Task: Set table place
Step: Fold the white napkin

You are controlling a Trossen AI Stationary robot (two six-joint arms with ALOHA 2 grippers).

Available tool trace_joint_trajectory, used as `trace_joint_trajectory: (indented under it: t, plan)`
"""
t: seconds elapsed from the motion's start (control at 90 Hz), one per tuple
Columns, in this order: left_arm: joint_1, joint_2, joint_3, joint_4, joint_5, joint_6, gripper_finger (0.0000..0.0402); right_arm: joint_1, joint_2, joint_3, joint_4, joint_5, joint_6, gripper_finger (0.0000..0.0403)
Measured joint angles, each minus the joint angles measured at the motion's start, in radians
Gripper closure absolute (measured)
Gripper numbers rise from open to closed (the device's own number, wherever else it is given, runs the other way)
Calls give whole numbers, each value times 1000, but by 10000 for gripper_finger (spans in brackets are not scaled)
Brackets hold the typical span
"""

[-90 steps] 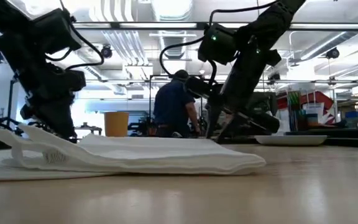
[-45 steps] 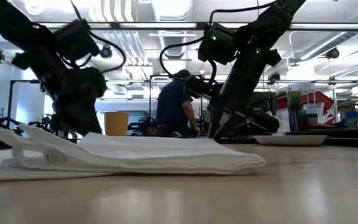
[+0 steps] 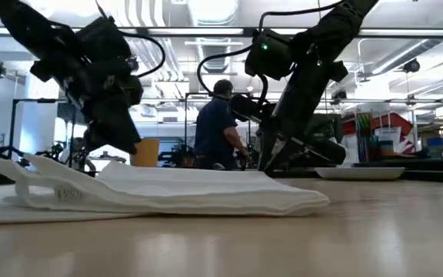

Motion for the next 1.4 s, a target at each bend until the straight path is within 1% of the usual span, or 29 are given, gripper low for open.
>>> trace_joint_trajectory:
  t: [0.122, 0.311, 0.478, 0.522, 0.656, 0.722, 0.811, 0.989, 1.189, 1.322, 1.4]
  plan:
    - [29, 6, 25, -108, 14, 88, 236, 0, 0, 0, 0, 0, -4, 403]
    - [73, 2, 70, -113, 12, 107, 216, 0, 0, 0, 0, 0, -4, 403]
    - [100, 6, 84, -122, 20, 118, 218, 0, 0, 0, 0, 3, -12, 403]
    - [107, 6, 83, -120, 47, 121, 222, 0, 0, 0, 0, 3, -13, 403]
    - [144, 6, 73, -126, 189, 119, 239, 0, 0, 0, 0, 3, -25, 403]
    - [156, 6, 73, -129, 201, 125, 245, 0, 0, 0, 0, 3, -30, 403]
    - [170, 6, 72, -138, 217, 152, 244, 0, 0, 0, 0, 3, -31, 403]
    - [174, 46, 71, -144, 246, 202, 206, 0, 0, 0, 0, -3, -32, 403]
    - [174, 170, 83, -145, 327, 192, 159, -2, 0, 0, 0, -8, -35, 403]
    - [175, 242, 133, -146, 380, 189, 143, -7, 0, -1, 0, -27, -36, 403]
    - [174, 276, 170, -156, 384, 200, 139, -9, 0, -1, 0, -30, -36, 403]
